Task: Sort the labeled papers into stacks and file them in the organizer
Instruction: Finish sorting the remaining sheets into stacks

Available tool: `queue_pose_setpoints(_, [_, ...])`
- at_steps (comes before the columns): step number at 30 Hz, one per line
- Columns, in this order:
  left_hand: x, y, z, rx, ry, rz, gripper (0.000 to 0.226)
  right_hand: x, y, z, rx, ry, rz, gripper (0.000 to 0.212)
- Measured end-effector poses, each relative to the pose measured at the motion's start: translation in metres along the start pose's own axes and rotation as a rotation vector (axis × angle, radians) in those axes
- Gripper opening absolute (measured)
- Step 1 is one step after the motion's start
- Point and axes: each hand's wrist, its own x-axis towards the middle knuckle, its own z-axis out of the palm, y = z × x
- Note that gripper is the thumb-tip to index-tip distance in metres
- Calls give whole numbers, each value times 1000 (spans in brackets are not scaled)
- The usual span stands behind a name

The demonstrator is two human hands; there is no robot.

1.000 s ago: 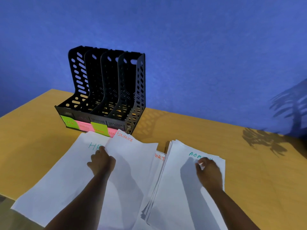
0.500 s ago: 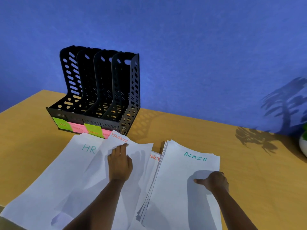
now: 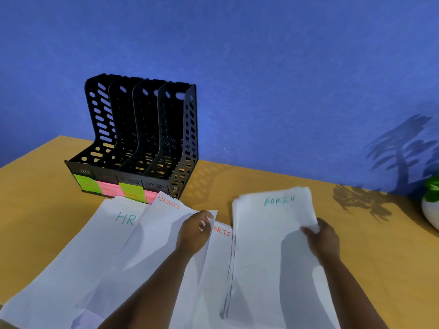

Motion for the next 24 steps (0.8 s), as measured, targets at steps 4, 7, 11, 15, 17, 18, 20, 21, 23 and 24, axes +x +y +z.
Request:
queue_pose_setpoints(4, [14, 36, 2, -385, -114, -124, 41, 15, -31, -27, 456, -59, -124, 22])
queue_pose_setpoints(7, [20, 68, 2, -740, -190, -157, 44, 14, -55, -35, 615, -109, -200, 17])
queue_pose_setpoints(11, [24, 90, 3, -820, -158, -314, 46, -2, -75, -27, 644, 42, -327, 20])
queue_pose_setpoints(15, [22, 106, 3, -852, -121, -275, 41, -21, -83, -11, 619, 46, -373, 8])
queue_pose_setpoints(17, [21, 116, 2, -841, -127, -186, 34, -29, -88, -6, 585, 71, -428, 15])
queue_pose_setpoints(18, [21, 120, 1, -839, -117, -141, 33, -33, -90, -4, 590, 86, -454, 22])
queue_pose_setpoints(20, [23, 123, -1, -829, -62, -73, 35, -40, -94, -5, 630, 120, -500, 28])
queue_pose_setpoints(21, [24, 123, -3, -812, -24, -56, 36, -42, -95, -6, 650, 127, -519, 26])
queue_pose_setpoints(23, [27, 118, -7, -750, 59, -40, 31, -44, -92, -5, 640, 99, -542, 15])
queue_pose_setpoints(24, [27, 114, -8, -710, 85, -48, 30, -43, -88, -3, 618, 82, -542, 18])
